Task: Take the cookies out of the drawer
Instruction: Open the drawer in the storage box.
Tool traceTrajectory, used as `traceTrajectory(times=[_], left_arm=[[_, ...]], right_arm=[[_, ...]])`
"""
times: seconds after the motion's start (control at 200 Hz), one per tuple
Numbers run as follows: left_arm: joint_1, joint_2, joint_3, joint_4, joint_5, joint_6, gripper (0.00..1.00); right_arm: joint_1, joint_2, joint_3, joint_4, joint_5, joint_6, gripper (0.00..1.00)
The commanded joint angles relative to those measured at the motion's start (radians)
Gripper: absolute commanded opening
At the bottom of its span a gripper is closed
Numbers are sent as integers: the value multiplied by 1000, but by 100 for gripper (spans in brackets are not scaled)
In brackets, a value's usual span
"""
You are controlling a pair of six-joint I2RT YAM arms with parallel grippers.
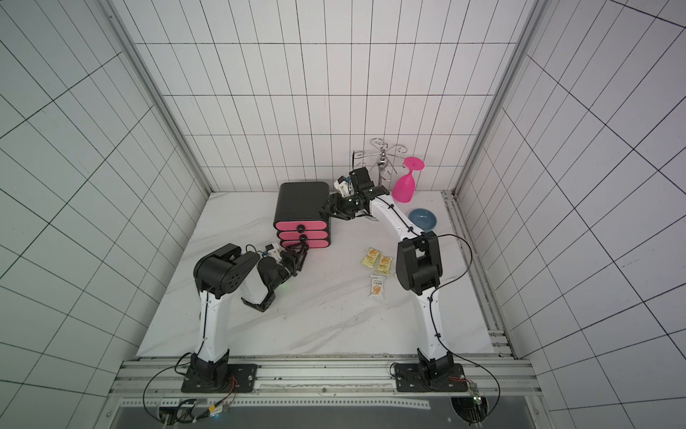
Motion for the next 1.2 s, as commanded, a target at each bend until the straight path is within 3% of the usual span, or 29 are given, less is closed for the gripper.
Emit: traceTrajectory(times=[0.0, 0.505, 1.194], left_arm=[[1, 41, -19, -56, -49, 4, 57], [-7, 85, 42, -66, -30, -7, 52], [-30, 99, 4, -54, 21, -7, 28]], right_arm=[[12, 30, -35, -88, 19, -30, 56], [10, 45, -38, -85, 12, -32, 54], [11, 54, -30, -80, 11, -18, 50]])
